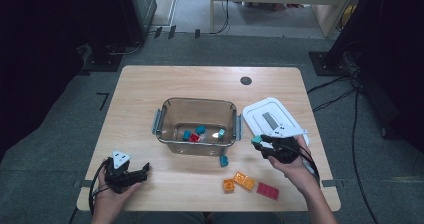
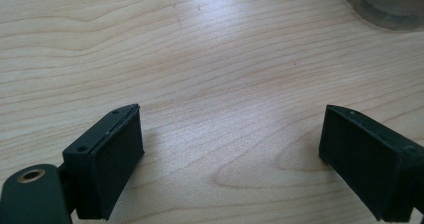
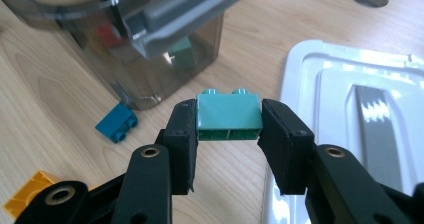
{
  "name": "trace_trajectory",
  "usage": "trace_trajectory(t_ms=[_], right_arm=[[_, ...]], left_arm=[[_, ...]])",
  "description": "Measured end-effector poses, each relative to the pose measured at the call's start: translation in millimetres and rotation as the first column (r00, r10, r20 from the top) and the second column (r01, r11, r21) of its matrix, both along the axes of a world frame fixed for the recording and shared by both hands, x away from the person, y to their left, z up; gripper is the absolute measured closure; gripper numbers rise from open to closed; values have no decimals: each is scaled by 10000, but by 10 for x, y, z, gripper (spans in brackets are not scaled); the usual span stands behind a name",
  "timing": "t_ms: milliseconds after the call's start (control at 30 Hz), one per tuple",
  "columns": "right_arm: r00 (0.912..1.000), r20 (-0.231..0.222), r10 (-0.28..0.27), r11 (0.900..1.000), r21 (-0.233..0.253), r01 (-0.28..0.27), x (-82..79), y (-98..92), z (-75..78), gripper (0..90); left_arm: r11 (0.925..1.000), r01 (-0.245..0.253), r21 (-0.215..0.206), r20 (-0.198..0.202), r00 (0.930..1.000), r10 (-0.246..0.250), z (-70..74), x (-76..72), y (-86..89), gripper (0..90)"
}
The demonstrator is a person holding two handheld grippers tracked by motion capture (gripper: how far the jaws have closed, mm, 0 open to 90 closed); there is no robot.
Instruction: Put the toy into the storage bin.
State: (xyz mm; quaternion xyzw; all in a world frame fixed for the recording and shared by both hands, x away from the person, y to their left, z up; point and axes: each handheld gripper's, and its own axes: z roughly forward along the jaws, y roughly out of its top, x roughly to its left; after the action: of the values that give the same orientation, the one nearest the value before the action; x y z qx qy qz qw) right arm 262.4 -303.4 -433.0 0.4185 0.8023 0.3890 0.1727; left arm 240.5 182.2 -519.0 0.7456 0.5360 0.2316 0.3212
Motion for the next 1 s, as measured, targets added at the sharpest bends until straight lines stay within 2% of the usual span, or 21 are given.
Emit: trace_trajectory(t_ms=[300,533,833,1000], right_arm=[[9999,123,-66,10000,-59,67,17,31,248,600],[9997,245,-23,9999,125,20,74,102,430,600],[9982,462,386,9991,167,-394,186,383,625,601],[9954,528,804,9966,151,-813,256,602,659,601]], left_arm=[[10000,1,1,0,10000,-1,0,0,0,104],[10000,-10,-13,8,10000,10,-1,0,-1,104],[10000,4,3,4,10000,-4,0,1,1,104],[10000,4,6,3,10000,-4,0,1,1,104]])
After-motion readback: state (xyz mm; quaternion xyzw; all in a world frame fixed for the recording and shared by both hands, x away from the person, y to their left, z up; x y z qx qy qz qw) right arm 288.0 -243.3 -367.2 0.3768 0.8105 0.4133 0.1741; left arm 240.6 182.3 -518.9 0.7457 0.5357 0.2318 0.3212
